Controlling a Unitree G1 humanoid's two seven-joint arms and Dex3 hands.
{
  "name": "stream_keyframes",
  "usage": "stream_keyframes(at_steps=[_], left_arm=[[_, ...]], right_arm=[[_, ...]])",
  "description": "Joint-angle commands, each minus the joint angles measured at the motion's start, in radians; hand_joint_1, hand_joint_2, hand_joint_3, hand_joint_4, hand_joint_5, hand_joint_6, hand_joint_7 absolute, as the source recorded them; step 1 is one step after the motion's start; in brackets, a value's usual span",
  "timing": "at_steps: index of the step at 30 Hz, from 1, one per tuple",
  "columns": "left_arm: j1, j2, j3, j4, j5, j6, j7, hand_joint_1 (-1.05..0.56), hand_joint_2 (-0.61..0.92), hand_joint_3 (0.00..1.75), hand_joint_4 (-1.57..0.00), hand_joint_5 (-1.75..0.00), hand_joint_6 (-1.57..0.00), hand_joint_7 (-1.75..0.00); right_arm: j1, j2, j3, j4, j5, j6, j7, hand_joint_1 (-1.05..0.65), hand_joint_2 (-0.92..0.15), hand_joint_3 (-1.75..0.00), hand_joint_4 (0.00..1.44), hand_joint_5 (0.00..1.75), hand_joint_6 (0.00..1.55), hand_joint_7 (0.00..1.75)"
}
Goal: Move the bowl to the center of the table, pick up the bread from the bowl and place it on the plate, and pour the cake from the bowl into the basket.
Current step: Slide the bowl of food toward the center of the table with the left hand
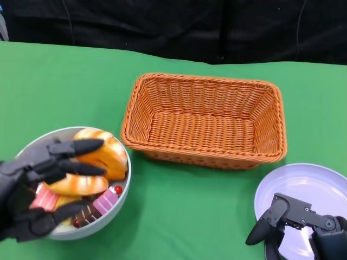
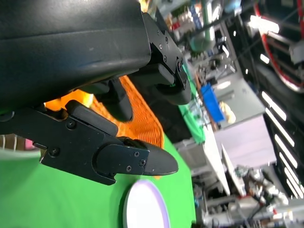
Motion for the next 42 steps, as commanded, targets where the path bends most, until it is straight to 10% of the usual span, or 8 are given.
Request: stream_keyframes(at_steps=[1,27,42], left_arm=[[-0.035,0.014,0.055,0.032,0.034,-0.010,0.054,-0.72,0.92,0.36,-0.22,-0.90,-0.40,-0.28],[-0.233,0.124,0.074,0.462,0.488,0.076,0.353,-0.64,0.92,0.55,0.00,-0.30,-0.12,-0.15],[-0.401,0.180,-0.021,0.691,0.447,0.447,0.173,-0.64,0.92,0.68,-0.01,-0.06,-0.01,-0.03]], right_arm=[[0.013,-0.013,0.005,-0.009,-0.005,-0.037,0.003,0.01,-0.16,-1.68,0.94,1.75,0.88,1.37],[0.017,-0.016,-0.001,-0.020,-0.001,-0.032,0.004,0.01,-0.16,-1.69,0.94,1.75,0.87,1.38],[0.018,-0.023,-0.007,-0.018,0.004,-0.040,0.003,0.01,-0.15,-1.70,0.93,1.75,0.87,1.38]])
